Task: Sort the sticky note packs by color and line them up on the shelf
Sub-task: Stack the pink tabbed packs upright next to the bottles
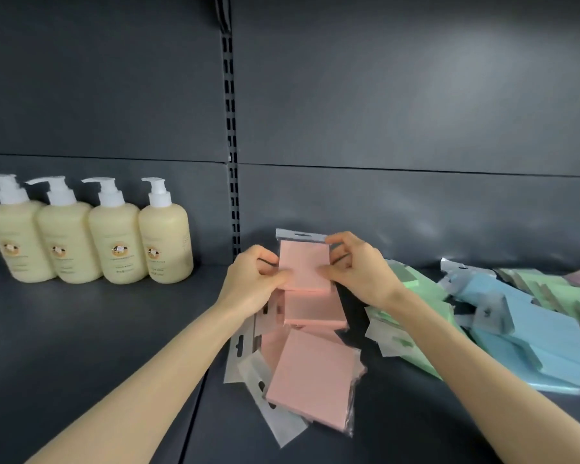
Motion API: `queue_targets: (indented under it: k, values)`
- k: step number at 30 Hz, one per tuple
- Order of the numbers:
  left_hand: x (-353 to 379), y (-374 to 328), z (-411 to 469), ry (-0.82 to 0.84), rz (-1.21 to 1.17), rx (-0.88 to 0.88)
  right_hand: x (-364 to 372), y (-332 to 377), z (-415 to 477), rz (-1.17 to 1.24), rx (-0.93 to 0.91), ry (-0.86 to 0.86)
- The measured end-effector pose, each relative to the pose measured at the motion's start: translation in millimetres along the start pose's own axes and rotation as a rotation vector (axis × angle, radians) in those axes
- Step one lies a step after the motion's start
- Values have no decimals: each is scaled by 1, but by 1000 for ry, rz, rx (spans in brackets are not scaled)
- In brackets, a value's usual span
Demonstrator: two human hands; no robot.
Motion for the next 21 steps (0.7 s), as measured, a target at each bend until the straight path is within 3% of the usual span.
queue_targets:
  k: [4, 9, 13, 15, 21]
  values:
    - [-2, -5, -3, -15, -225, 31, -13, -6, -5, 315, 46, -149]
    - [6, -17, -9, 42, -250, 102, -4, -5, -10, 599, 88, -49]
    - [7, -19, -7, 121, 20, 175, -21, -12, -12, 662, 88, -176]
    - [9, -11, -6, 214, 191, 126, -33, -18, -12, 665, 94, -227]
    - [8, 5, -5, 309, 477, 15, -33, -26, -13, 618, 115, -205]
Point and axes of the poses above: each hand's wrist, its own z-axis towards the middle knuckle, its own x-axis out of the palm, y = z × x, the point moved 8 cm from there along z, towards the middle knuckle, and after that the axes turned 3 degrees about -x, right-handed, at the moved point
